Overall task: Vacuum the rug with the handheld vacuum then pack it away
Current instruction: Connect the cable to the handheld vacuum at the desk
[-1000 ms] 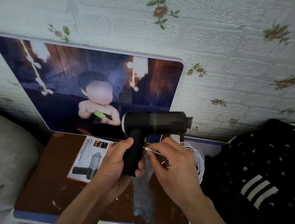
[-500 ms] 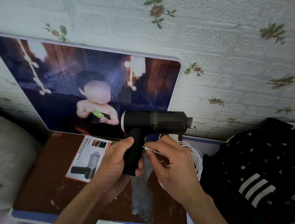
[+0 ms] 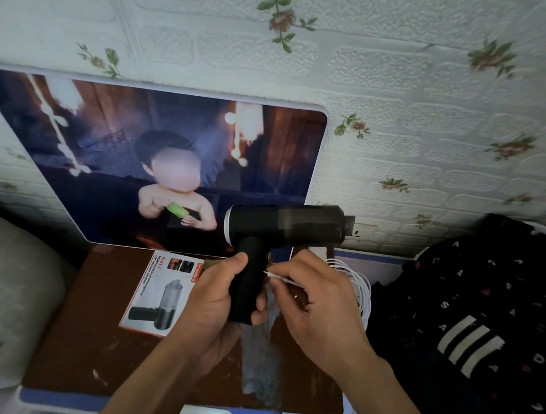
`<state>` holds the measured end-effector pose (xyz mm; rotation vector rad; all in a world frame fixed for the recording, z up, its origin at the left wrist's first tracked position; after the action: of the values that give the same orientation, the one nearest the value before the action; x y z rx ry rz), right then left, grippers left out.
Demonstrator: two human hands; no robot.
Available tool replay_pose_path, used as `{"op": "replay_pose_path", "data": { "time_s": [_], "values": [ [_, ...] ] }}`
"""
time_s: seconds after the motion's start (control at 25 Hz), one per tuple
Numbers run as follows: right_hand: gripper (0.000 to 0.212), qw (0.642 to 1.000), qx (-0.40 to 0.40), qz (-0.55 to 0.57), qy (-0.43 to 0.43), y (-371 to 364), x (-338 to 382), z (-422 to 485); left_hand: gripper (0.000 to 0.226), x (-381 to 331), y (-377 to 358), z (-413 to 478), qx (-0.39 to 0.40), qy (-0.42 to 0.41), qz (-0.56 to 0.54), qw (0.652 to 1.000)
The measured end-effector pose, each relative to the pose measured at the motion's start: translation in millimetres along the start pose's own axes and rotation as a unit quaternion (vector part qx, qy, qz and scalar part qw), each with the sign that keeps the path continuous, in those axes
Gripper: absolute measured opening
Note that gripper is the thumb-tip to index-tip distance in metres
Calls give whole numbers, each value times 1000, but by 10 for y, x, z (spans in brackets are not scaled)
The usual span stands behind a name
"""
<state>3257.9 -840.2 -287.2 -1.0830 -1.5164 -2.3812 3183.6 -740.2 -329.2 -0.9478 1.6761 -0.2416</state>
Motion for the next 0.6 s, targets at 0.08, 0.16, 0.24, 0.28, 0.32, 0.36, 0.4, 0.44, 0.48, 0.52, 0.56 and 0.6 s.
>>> {"op": "replay_pose_path", "data": {
  "time_s": [0.08,0.16,0.24,0.28,0.32,0.36,0.4,0.44,0.48,0.52,0.56,0.6],
  "values": [
    [8,1000,5,-7,10,20,20,-9,33,-11,2,-15,-6,-6,20,1000],
    [7,1000,7,-22,20,29,48,-19,32,-28,-11,-34,-3,-14,44,999],
    [7,999,-1,-31,19,34,53,-22,31,-42,-21,-53,-3,-20,51,998],
    [7,1000,-7,-23,13,42,44,-23,31,-48,-18,-59,-5,-23,55,998],
    [6,1000,-14,-8,6,54,28,-27,32,-55,-22,-62,-4,-24,64,998],
    [5,1000,-19,7,0,69,11,-34,34,-62,-29,-68,0,-25,78,997],
    [4,1000,-22,17,-5,86,-2,-45,36,-67,-44,-71,5,-27,92,995],
    [3,1000,-23,19,-6,100,-8,-56,37,-69,-54,-74,6,-30,102,994],
    [3,1000,-23,18,-5,108,-8,-60,37,-69,-61,-76,4,-33,108,994],
    [3,1000,-23,16,-4,111,-3,-67,35,-65,-66,-77,1,-35,112,993],
    [3,1000,-23,16,-4,112,1,-66,32,-62,-72,-75,0,-36,115,993],
    [3,1000,-22,19,-3,114,4,-66,30,-59,-84,-77,1,-36,117,992]
  ]
}}
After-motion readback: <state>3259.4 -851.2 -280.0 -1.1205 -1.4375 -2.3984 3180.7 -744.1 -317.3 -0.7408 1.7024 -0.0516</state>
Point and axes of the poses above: each hand's wrist, its own z-axis towards the middle knuckle, its own y-axis out of the back of the hand, x = y × z, the point moved 6 cm from there along z, towards the middle knuckle, and after that the axes turned 9 degrees about x, right-handed, at the moved point
